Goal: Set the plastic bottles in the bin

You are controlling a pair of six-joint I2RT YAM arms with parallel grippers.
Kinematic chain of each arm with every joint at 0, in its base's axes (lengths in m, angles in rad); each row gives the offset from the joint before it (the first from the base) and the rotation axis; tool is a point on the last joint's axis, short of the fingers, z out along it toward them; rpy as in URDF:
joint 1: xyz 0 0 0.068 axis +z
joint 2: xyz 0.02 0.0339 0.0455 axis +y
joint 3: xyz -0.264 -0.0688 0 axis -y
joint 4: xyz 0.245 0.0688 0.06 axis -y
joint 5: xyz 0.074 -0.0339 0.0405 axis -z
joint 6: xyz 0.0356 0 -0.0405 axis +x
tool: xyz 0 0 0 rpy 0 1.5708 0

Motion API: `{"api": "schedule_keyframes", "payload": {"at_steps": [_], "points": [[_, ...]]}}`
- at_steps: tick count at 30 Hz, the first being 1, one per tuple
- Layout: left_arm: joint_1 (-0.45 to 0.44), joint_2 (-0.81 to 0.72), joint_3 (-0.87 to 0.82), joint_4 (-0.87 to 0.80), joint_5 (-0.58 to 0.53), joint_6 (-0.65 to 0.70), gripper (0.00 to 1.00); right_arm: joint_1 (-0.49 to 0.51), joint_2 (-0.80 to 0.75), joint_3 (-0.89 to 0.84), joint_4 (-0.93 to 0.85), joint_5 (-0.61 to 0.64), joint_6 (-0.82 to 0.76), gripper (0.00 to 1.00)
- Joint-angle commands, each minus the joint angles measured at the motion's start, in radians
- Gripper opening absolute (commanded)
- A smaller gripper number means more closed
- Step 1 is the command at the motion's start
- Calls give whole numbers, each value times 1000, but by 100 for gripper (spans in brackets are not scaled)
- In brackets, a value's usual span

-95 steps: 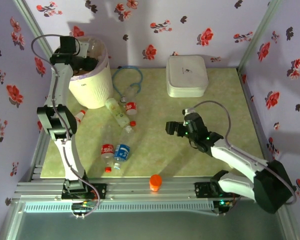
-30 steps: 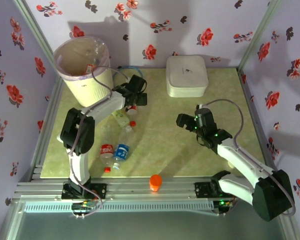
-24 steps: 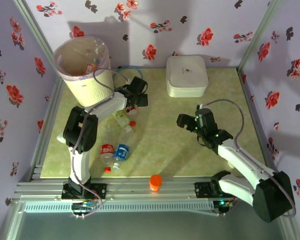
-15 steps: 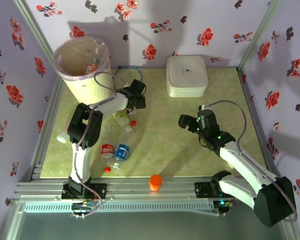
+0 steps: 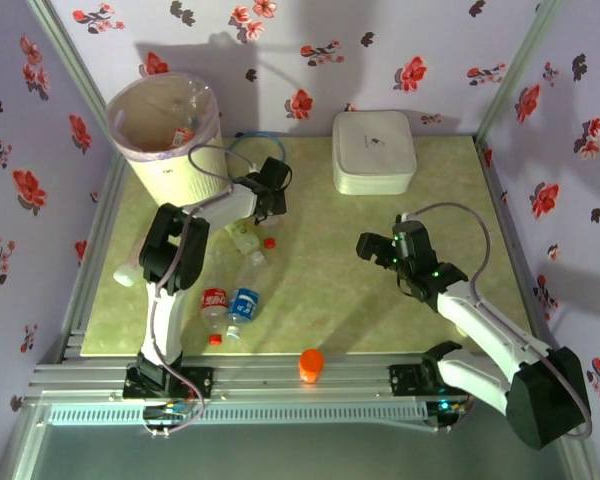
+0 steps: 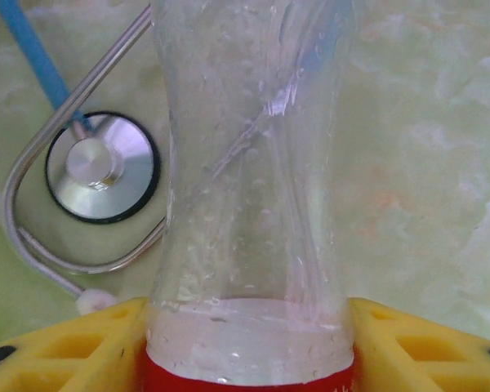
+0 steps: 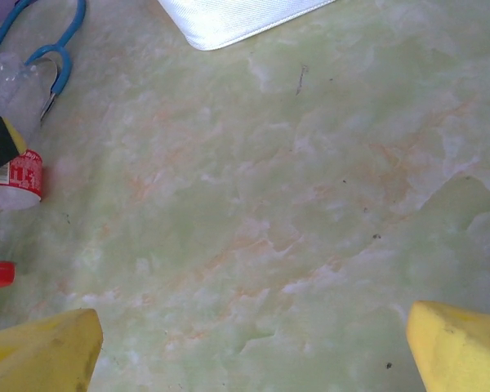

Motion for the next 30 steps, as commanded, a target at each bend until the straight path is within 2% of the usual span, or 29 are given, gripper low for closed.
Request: {"api": "schedule_keyframes", "payload": {"at_steps": [1,6,13,14,17,19,25,30], "points": [[-15,26,56,-31,15,44,52,-12,-22,-20,16,31,1,97],[-33,-16,117,-74,39,123,41,-19,-40,-26,19,33,-2,97],[-45,-157,264,-180,122,296,42,-31,-96,-49,8,49,-12,97],[-45,-183,299,-211,114,340,43,-33,-99,-53,9,52,-11,97],[-40,-254,414,-316,-12,451,43,-37,-100,-62,24,66,1,97],[-24,-307,448,-330,-69,529,44,-37,-99,-65,39,66,15,97],[120,-424,523,-350,-187,690,47,-38,-96,-69,58,72,33,98],[282,-442,511,-243,-190,821,48,-38,-88,-77,84,64,51,98]]}}
